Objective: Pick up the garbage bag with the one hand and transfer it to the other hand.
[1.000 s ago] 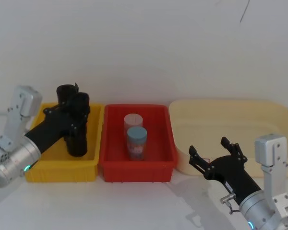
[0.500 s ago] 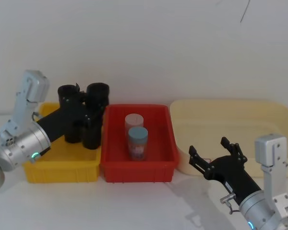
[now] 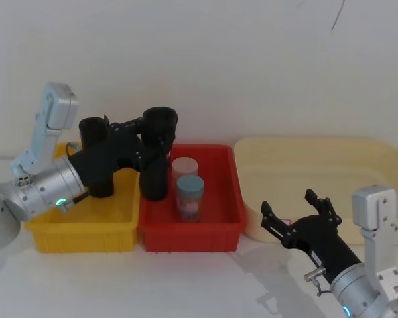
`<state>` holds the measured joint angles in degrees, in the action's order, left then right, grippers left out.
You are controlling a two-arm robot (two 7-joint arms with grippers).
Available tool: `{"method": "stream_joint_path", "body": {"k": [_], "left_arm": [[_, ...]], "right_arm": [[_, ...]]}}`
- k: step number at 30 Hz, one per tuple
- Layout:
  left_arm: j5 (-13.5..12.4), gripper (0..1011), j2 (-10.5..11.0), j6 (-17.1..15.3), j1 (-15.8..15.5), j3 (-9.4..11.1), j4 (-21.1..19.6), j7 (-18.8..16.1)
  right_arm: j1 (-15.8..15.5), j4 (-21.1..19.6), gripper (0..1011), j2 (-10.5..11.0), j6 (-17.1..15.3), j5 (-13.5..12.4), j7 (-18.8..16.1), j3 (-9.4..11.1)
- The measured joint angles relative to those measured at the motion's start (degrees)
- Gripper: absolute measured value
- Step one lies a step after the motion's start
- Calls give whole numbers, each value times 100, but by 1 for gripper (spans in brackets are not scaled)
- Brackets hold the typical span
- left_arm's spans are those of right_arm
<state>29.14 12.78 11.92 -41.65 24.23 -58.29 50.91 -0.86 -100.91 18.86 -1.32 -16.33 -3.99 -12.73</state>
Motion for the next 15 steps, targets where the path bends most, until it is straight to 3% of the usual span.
{"method": "stream_joint_path", "body": {"k": [15], "left_arm": [[237, 378, -246, 252, -460, 139, 643, 605]], "right_arm": [[0, 0, 1002, 0, 0, 0, 0, 0]]}}
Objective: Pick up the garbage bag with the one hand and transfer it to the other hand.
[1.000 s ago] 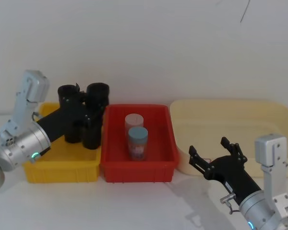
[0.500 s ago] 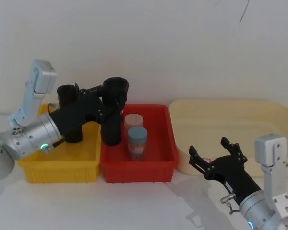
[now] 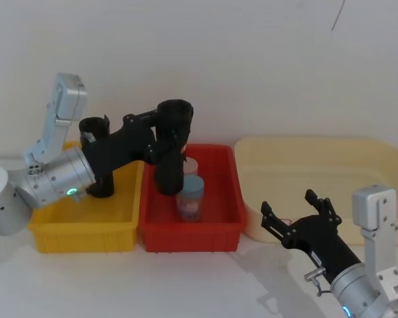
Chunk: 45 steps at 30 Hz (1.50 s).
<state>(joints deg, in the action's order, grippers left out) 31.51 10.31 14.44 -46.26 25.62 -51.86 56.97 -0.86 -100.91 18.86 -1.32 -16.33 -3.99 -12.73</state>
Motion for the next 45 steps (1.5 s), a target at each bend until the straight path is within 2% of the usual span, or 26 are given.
{"method": "stream_joint_path", "body": {"k": [12, 18, 30, 45], "left_arm": [[145, 378, -268, 262, -486, 97, 796, 496], [221, 378, -397, 374, -741, 149, 1213, 762], [284, 378, -614, 531, -1116, 214, 1837, 1127], [298, 378, -845, 639, -1432, 211, 2392, 1412]], "right_arm": [[-6, -2, 1001, -1, 7, 0, -23, 2], [-23, -12, 1002, 14, 67, -22, -150, -2], [-29, -42, 1001, 13, 135, -62, -376, -40], [110, 40, 1002, -63, 150, -58, -601, -98]]}}
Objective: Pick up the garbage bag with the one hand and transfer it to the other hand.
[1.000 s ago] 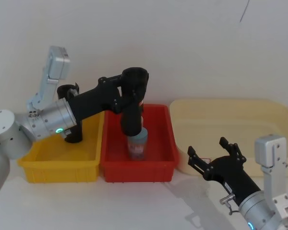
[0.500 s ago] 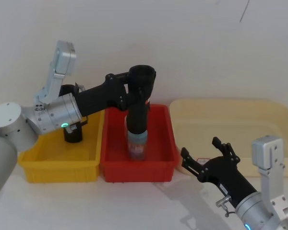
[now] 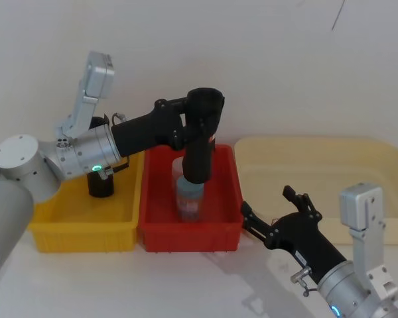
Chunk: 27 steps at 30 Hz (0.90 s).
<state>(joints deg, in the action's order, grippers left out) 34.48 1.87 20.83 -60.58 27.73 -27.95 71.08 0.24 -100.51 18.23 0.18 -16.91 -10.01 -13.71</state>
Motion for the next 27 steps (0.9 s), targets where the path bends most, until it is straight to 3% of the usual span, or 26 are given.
{"method": "stream_joint_path", "body": {"k": [18, 27], "left_arm": [[106, 378, -396, 167, -453, -140, 921, 446], [138, 378, -503, 123, -453, -196, 954, 520]], "right_arm": [[311, 308, 1001, -150, 95, -6, -333, -98], [440, 458, 1002, -241, 127, 35, -397, -115]]}}
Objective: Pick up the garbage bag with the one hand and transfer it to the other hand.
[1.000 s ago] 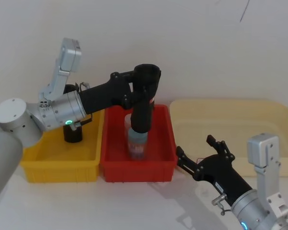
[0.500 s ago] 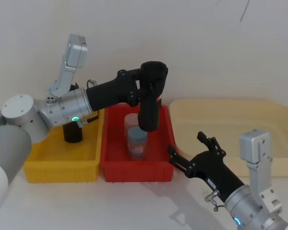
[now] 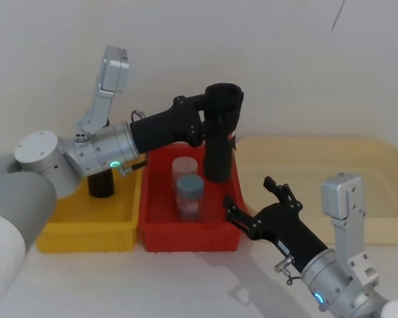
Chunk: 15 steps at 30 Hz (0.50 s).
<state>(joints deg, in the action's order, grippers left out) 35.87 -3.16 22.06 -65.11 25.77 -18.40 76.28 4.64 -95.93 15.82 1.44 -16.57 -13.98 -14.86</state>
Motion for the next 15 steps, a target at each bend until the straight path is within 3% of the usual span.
{"method": "stream_joint_path", "body": {"k": [15], "left_arm": [[9, 378, 40, -407, 420, 7, -668, -97]], "right_arm": [[141, 221, 1001, -141, 3, 114, 26, 61]]}}
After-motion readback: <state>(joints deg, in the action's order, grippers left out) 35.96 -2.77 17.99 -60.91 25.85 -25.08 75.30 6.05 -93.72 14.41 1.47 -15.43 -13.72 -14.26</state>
